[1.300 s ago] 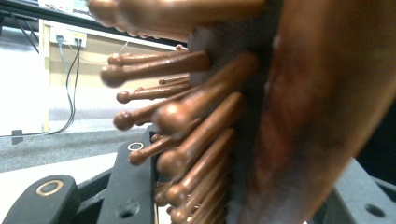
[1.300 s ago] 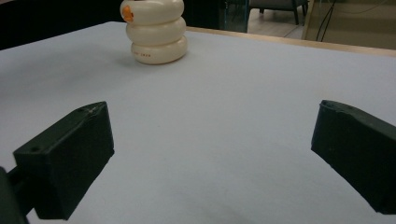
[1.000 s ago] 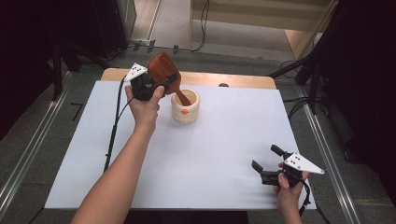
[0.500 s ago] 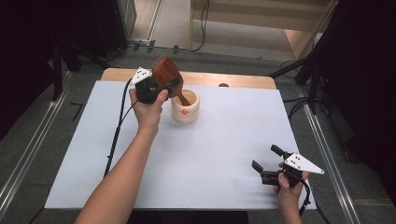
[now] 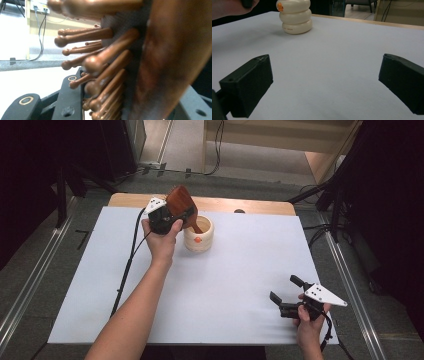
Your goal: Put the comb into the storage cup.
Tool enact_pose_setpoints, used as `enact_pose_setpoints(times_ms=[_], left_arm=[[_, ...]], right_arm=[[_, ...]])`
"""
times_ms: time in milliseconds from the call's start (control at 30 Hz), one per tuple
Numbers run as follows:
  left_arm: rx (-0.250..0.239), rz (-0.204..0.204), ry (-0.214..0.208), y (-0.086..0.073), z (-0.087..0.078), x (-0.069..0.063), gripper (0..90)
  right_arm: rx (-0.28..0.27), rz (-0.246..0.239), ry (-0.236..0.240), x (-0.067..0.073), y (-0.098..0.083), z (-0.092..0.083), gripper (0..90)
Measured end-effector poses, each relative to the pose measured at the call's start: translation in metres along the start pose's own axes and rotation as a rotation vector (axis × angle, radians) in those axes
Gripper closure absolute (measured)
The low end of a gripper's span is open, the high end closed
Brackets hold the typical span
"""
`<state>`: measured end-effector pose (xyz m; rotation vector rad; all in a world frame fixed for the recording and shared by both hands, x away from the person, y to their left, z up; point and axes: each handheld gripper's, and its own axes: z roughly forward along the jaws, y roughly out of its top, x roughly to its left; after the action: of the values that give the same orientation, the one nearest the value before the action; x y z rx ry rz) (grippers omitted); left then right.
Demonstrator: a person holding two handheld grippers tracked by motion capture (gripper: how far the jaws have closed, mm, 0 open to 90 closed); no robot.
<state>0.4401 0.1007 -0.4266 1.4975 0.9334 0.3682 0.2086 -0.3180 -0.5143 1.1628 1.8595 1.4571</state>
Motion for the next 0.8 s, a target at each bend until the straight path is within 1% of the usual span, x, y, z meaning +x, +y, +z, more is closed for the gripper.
enact_pose_setpoints(times_ms=[133,233,433,600,700,800], left_arm=[[0.008,-0.004,0.010,-0.003,0.001,0.001,54.2],[0.005,-0.021,0.006,-0.005,0.002,0.002,54.2],[0.017,-0.020,0.021,-0.008,0.005,0.002,54.1],[0.024,-0.031,0.026,-0.011,0.005,0.004,54.1],[0.021,-0.043,0.023,-0.012,0.006,0.004,54.1],[0.022,-0.046,0.025,-0.013,0.007,0.003,53.8]], right_arm=[[-0.003,0.002,0.000,0.000,0.000,0.000,0.0],[-0.002,0.001,0.001,0.000,0.000,0.000,0.0],[0.000,0.002,0.001,0.000,0.000,0.000,0.0],[0.000,0.002,0.000,0.000,0.000,0.000,0.0],[0.001,0.002,0.000,0.000,0.000,0.000,0.0],[0.001,0.003,0.000,0.000,0.000,0.001,0.0]])
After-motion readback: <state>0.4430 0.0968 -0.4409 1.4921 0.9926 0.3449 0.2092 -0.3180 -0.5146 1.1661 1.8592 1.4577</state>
